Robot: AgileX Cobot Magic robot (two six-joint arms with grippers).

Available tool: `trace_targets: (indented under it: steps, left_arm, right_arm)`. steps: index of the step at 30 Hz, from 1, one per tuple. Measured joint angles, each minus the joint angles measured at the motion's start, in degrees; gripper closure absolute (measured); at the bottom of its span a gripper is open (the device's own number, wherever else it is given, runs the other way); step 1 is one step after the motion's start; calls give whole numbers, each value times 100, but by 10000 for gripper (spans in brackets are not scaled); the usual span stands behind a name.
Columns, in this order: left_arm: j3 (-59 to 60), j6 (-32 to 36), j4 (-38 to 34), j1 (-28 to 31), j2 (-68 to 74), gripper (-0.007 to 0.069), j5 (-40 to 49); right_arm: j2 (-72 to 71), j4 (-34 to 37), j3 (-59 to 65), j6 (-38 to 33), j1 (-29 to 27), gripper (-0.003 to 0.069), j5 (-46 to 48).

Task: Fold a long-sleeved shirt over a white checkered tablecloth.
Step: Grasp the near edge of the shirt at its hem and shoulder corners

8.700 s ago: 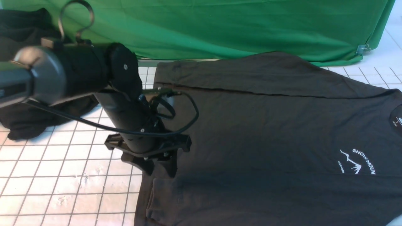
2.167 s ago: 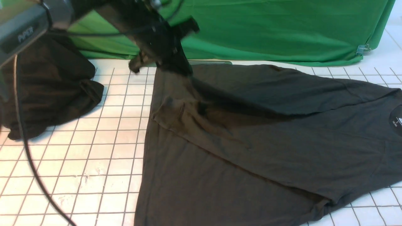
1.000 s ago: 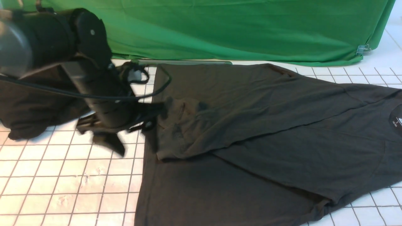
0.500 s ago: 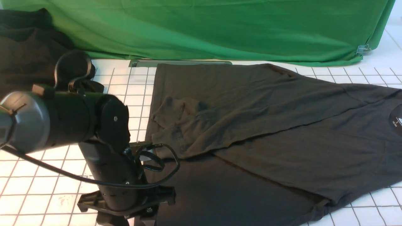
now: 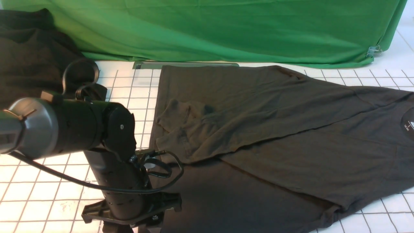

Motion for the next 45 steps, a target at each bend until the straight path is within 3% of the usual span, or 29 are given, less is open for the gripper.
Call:
trace_targets:
  steps: [6, 9, 13, 15, 20, 23, 24, 26, 28, 32, 36, 41, 45]
  left_arm:
    - [0, -43, -22, 0, 212, 278, -105]
    - [0, -26, -89, 0, 212, 325, -182]
    - [0, 335, -306, 0, 219, 548, -371]
    - [0, 478, -328, 0, 203, 596, -392]
    - [0, 552, -275, 36, -173, 608, -370]
    - [0, 620, -233, 201, -550, 608, -251]
    - [0, 621, -233, 215, -587, 608, -245]
    - [0, 684, -165, 368, -738, 608, -212]
    - [0, 720, -151, 432, -754, 608, -212]
    - [0, 845, -149, 461, -761, 608, -217]
    - [0, 965, -168, 461, -765, 608, -308]
    - [0, 1036, -168, 461, -765, 608, -366]
    - [0, 1041, -173, 461, -765, 608, -327]
  right_arm:
    - [0, 0, 0, -7, 0, 418, -4]
    - [0, 0, 0, -12, 0, 418, -4]
    - [0, 0, 0, -17, 0, 418, -6]
    - [0, 0, 0, -17, 0, 418, 0]
    - [88, -9, 0, -56, 366, 333, -55]
    - [364, -29, 0, -147, 1012, 201, -163]
    - [390, -29, 0, -153, 1057, 201, -161]
    - [867, -234, 0, -161, 1629, 109, -211]
    - [1155, -522, 0, -146, 1974, 74, -309]
    - [2075, -1499, 0, 28, 2778, 61, -721]
    - [2807, -2276, 0, 157, 3242, 64, -1196]
    - [3564, -2956, 0, 225, 3372, 67, -1853]
    - [4007, -3541, 0, 672, 3372, 69, -1998]
